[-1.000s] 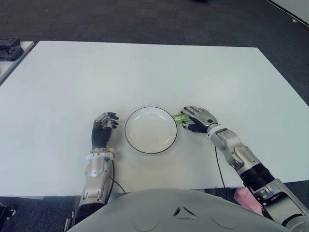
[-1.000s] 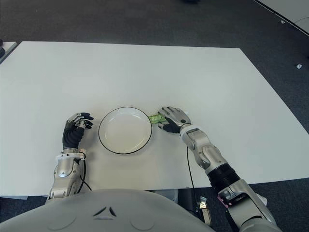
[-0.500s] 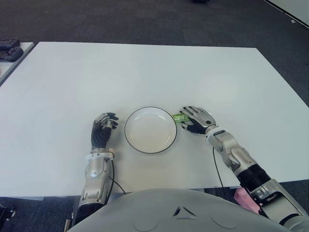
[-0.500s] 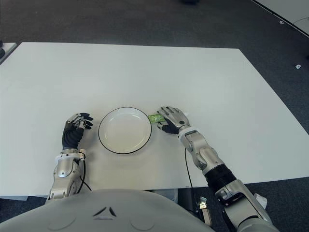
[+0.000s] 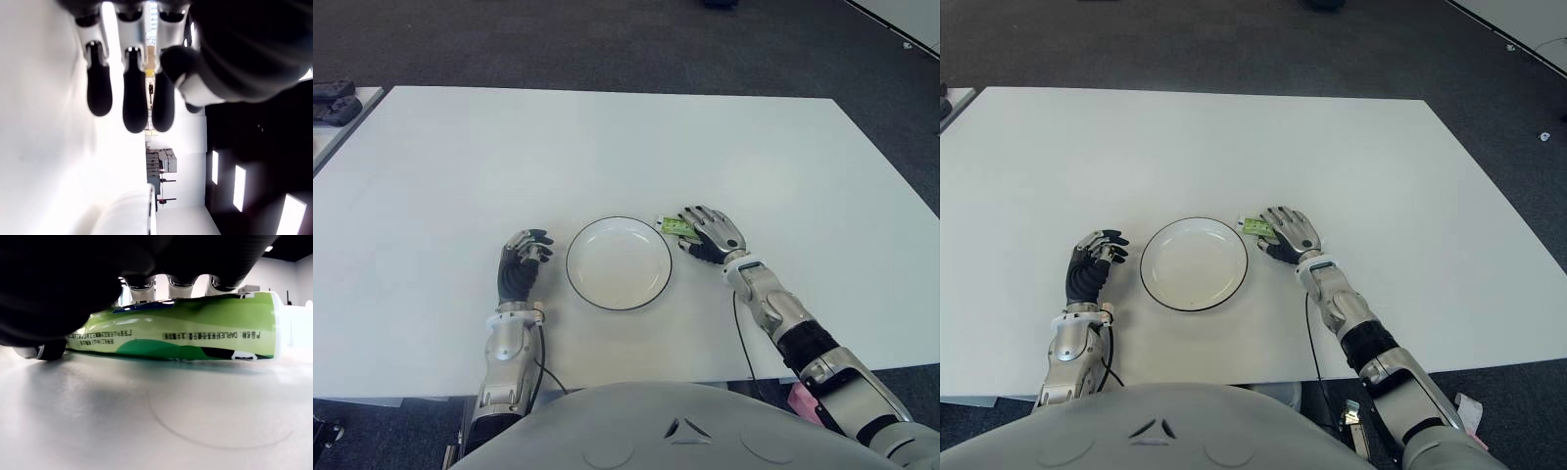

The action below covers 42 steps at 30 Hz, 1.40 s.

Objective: Put the toothpaste on the table into the plate.

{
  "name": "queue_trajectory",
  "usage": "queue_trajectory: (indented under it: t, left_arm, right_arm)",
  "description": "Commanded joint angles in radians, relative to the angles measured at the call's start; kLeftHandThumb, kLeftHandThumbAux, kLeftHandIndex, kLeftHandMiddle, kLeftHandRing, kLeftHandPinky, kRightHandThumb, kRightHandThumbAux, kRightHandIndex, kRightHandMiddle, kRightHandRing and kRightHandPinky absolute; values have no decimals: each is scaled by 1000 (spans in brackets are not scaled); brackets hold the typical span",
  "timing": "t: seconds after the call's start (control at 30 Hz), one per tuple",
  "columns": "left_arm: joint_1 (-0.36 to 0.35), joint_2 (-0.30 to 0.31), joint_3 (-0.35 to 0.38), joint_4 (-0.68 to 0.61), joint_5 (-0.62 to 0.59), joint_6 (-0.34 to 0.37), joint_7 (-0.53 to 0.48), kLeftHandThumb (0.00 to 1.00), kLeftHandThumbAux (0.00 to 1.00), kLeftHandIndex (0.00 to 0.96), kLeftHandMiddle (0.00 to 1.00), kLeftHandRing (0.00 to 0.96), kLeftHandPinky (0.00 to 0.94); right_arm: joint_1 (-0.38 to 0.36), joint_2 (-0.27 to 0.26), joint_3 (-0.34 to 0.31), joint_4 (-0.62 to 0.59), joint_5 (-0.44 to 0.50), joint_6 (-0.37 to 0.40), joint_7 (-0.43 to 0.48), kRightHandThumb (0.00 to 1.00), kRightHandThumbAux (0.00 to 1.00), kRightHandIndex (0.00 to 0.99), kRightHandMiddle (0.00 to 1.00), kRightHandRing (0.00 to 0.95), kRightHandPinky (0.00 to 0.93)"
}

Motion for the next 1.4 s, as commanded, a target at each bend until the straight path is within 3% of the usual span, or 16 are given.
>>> queue_trajectory:
  t: [0.03, 0.17, 0.37, 0.57, 0.8, 0.9, 1.17, 1.33, 1.4]
  left_arm:
    - [15, -6, 1, 15, -1, 33, 4, 833, 681, 403, 481, 553, 534]
    - [17, -5, 1, 14, -6, 29, -1, 833, 681, 401, 483, 554, 534]
    - [17, -3, 2, 17, -8, 15, -3, 833, 680, 405, 482, 555, 535]
    - [19, -6, 4, 18, -6, 8, 2, 832, 681, 398, 485, 553, 532]
    - [21, -5, 5, 17, -11, 10, -3, 830, 682, 393, 489, 555, 535]
    - [23, -5, 7, 15, -16, 10, -4, 830, 683, 392, 490, 556, 537]
    - [21, -6, 10, 19, -16, 7, 2, 831, 682, 391, 492, 560, 538]
    - [17, -3, 11, 24, -17, 3, -1, 831, 682, 392, 492, 564, 539]
    - [16, -4, 11, 24, -15, 5, 2, 831, 682, 392, 492, 564, 539]
  right_arm:
    - [-54, 33, 40, 299, -1, -32, -61, 579, 273, 0, 0, 0, 0]
    - [-117, 50, 58, 452, -8, -76, -153, 604, 329, 0, 0, 0, 0]
    - [-164, 58, 86, 560, -16, -108, -217, 635, 389, 21, 0, 0, 0]
    - [-211, 70, 107, 645, -6, -128, -198, 653, 428, 42, 0, 0, 5]
    - [-252, 78, 121, 707, 26, -166, -133, 684, 449, 48, 0, 8, 129]
    - [-264, 80, 126, 721, 42, -182, -111, 702, 437, 60, 43, 71, 207]
    - [-289, 79, 114, 746, 96, -230, -68, 758, 436, 135, 176, 215, 302]
    - [-300, 78, 108, 751, 127, -245, -33, 846, 445, 353, 374, 419, 440]
    - [-304, 78, 107, 747, 138, -245, -20, 793, 568, 392, 406, 443, 452]
